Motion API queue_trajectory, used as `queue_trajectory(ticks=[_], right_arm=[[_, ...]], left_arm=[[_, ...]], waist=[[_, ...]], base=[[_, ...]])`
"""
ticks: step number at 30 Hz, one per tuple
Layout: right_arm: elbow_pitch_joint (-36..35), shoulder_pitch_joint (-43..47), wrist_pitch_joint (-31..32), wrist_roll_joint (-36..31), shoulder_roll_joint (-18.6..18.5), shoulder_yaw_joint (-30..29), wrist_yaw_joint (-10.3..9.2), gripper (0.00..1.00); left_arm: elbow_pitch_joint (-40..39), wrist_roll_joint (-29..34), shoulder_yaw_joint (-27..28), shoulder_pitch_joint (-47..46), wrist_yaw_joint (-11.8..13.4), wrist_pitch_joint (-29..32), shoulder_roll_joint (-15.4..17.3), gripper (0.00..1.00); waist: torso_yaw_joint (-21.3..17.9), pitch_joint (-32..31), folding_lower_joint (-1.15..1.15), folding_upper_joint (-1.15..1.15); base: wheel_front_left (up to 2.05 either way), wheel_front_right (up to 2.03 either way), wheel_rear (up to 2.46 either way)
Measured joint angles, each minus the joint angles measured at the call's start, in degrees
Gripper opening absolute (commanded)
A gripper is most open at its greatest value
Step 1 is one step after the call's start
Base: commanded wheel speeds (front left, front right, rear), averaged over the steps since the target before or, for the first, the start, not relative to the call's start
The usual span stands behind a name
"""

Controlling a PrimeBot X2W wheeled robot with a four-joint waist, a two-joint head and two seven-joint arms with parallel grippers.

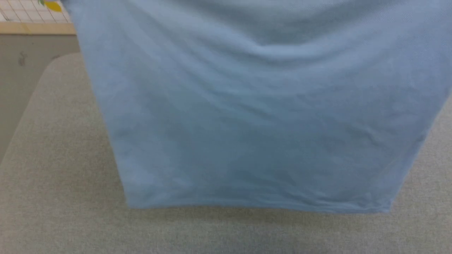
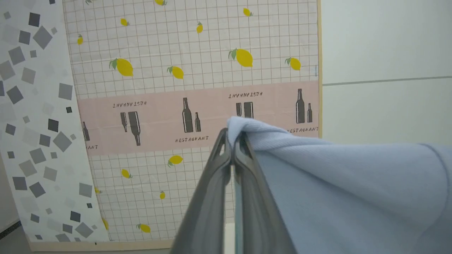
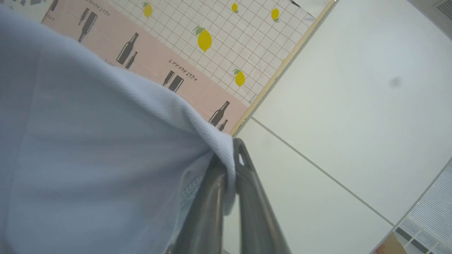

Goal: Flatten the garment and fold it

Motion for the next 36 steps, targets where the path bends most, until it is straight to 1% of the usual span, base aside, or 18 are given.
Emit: queue_trajectory(ticks=[1, 5, 9, 12, 15, 17, 20, 22, 24, 26, 30, 36], right_arm=[[0.48, -0.95, 0.27, 0.43, -0.49, 1.38, 0.00, 0.00], [2.34, -6.48, 1.65, 2.45, -3.28, 9.31, 0.01, 0.00], [5.76, -15.24, 2.42, 3.63, -3.88, 15.44, 0.02, 0.00], [9.92, -23.97, 3.19, 3.70, -3.04, 19.65, 0.02, 0.00], [14.81, -32.93, 3.70, 3.10, -1.04, 23.65, 0.02, 0.00], [19.24, -39.88, 3.83, 2.93, 1.08, 26.35, 0.02, 0.00], [26.38, -49.22, 2.64, 2.46, 4.70, 28.22, 0.02, 0.00], [30.94, -55.21, 0.51, 1.81, 6.97, 29.06, 0.02, 0.00], [34.96, -59.51, -1.93, 0.94, 8.90, 29.36, 0.02, 0.00], [39.55, -62.94, -4.58, 0.41, 10.93, 29.55, 0.02, 0.00], [45.70, -65.44, -7.88, 0.52, 14.14, 30.71, 0.02, 0.00], [50.78, -64.72, -10.20, 2.40, 17.38, 34.97, 0.02, 0.00]], left_arm=[[0.58, -0.33, -0.43, -0.43, -0.43, 0.86, -0.01, 0.00], [4.15, -1.62, -3.35, -3.38, -3.72, 6.30, 0.33, 0.00], [9.01, -1.46, -4.57, -10.46, -6.92, 9.17, 0.37, 0.00], [14.17, 0.57, -5.42, -18.63, -9.35, 10.22, -0.66, 0.00], [20.06, 2.44, -6.45, -27.22, -11.32, 10.67, -3.15, 0.00], [24.83, 4.90, -7.21, -34.03, -12.54, 10.42, -5.38, 0.00], [31.86, 7.59, -7.44, -43.09, -13.27, 7.93, -8.69, 0.00], [36.33, 9.14, -7.42, -48.79, -13.81, 5.10, -10.73, 0.00], [40.02, 10.14, -7.21, -53.08, -14.28, 2.19, -12.26, 0.00], [44.19, 11.58, -7.39, -56.81, -15.26, -0.87, -13.74, 0.00], [50.71, 12.48, -8.13, -60.11, -16.94, -4.95, -16.24, 0.00], [57.13, 12.50, -9.50, -58.96, -18.69, -8.81, -18.75, 0.00]], waist=[[-0.05, 0.52, 0.00, 0.00], [-0.31, 3.89, 0.00, 0.00], [-0.58, 8.29, 0.00, 0.00], [-0.79, 12.14, 0.00, 0.00], [-0.98, 15.87, 0.01, 0.00], [-1.11, 18.76, 0.01, 0.00], [-1.28, 22.78, 0.01, 0.00], [-1.39, 25.55, 0.01, 0.00], [-1.47, 27.94, 0.01, 0.00], [-1.53, 30.43, 0.02, 0.00], [-1.56, 34.52, 0.02, 0.00], [-1.17, 38.84, 0.02, 0.00]], base=[[0.00, 0.00, 0.00], [0.00, 0.00, 0.00], [0.00, 0.00, 0.00], [0.00, 0.00, 0.00], [0.00, 0.00, 0.00], [0.00, 0.00, 0.00], [0.00, 0.00, 0.00], [0.00, 0.00, 0.00], [0.00, 0.00, 0.00], [0.00, 0.00, 0.00], [0.00, 0.00, 0.00], [0.00, 0.00, 0.00]])
